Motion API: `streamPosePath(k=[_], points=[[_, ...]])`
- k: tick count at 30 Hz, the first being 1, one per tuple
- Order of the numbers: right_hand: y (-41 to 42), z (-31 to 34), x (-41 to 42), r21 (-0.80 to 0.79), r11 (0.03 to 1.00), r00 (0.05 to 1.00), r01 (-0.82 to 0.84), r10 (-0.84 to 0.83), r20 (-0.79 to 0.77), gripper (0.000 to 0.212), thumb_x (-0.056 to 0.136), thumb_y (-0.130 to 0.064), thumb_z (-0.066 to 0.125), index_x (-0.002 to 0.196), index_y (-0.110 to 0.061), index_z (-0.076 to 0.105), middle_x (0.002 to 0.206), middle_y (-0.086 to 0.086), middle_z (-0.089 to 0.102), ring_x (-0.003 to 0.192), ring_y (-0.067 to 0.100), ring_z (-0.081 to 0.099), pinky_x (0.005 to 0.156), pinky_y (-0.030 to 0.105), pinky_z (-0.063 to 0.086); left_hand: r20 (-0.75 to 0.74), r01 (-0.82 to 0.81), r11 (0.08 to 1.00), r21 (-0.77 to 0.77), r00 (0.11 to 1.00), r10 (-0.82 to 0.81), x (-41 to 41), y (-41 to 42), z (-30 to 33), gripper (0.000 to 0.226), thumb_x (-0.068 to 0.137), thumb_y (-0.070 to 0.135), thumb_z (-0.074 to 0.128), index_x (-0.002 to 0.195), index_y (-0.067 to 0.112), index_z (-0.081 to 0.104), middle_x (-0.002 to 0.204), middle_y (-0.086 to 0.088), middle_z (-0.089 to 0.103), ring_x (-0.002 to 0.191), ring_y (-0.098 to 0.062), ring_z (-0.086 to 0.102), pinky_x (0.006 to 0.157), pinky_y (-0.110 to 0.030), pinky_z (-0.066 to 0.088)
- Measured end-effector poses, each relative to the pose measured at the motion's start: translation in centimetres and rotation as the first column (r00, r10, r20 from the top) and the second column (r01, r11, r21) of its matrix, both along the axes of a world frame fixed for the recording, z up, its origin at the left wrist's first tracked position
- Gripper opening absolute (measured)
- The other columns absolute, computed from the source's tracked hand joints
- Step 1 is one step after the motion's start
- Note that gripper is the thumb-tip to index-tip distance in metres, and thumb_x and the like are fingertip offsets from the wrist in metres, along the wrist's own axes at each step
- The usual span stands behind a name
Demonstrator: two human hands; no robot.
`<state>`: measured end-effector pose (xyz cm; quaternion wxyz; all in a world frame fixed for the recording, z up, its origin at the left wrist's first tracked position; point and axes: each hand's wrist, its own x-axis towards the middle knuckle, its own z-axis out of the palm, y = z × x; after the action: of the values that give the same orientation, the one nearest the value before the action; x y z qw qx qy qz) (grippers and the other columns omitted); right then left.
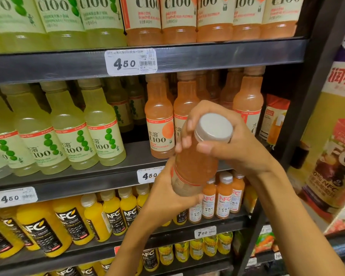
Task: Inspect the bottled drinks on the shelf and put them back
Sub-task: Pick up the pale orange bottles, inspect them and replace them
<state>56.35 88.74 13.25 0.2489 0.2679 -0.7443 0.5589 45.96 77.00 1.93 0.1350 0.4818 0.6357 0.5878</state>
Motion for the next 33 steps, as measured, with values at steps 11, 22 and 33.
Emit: streamPosePath(k=[11,22,33], points=[[-0.9,0.1,-1.1,-0.408,0.833,0.924,0.374,-0.373,0.086,0.009,0.088,-0.025,0.065,0.092,-0.018,0.062,0.072,0.003,0.066,0.068,0.017,0.065,0.066,0.031,0.054,0.235,0.130,0.978,0.166,0.957,-0.167,1.2,-1.1,-1.2,0.066,0.068,0.031,0.079,0.127,0.042,0.050,0.125,0.002,0.063,0.116,-0.018,0.060,0.088,-0.024,0.051],[0.8,-1.3,-3.4,-0.633,0.769,0.961,0.089,0.102,0.258,0.039,0.093,-0.045,0.047,0.117,-0.013,0.051,0.083,0.007,0.065,0.077,0.022,0.066,0.071,0.034,0.054,0.605,0.450,0.848,0.278,0.603,-0.519,1.7,-1.7,-0.5,0.062,0.089,0.050,0.059,0.138,0.013,0.048,0.125,-0.017,0.061,0.106,-0.027,0.063,0.088,-0.039,0.052],[1.0,-0.1,-3.0,-0.484,0.775,0.908,0.406,-0.282,0.309,0.045,0.092,-0.053,0.049,0.118,-0.016,0.051,0.080,0.003,0.071,0.077,0.020,0.071,0.064,0.028,0.056,0.459,0.209,0.971,0.121,0.855,-0.241,2.1,-1.7,1.0,0.055,0.070,0.071,0.064,0.114,0.036,0.066,0.115,-0.002,0.070,0.104,-0.018,0.068,0.077,-0.026,0.055]])
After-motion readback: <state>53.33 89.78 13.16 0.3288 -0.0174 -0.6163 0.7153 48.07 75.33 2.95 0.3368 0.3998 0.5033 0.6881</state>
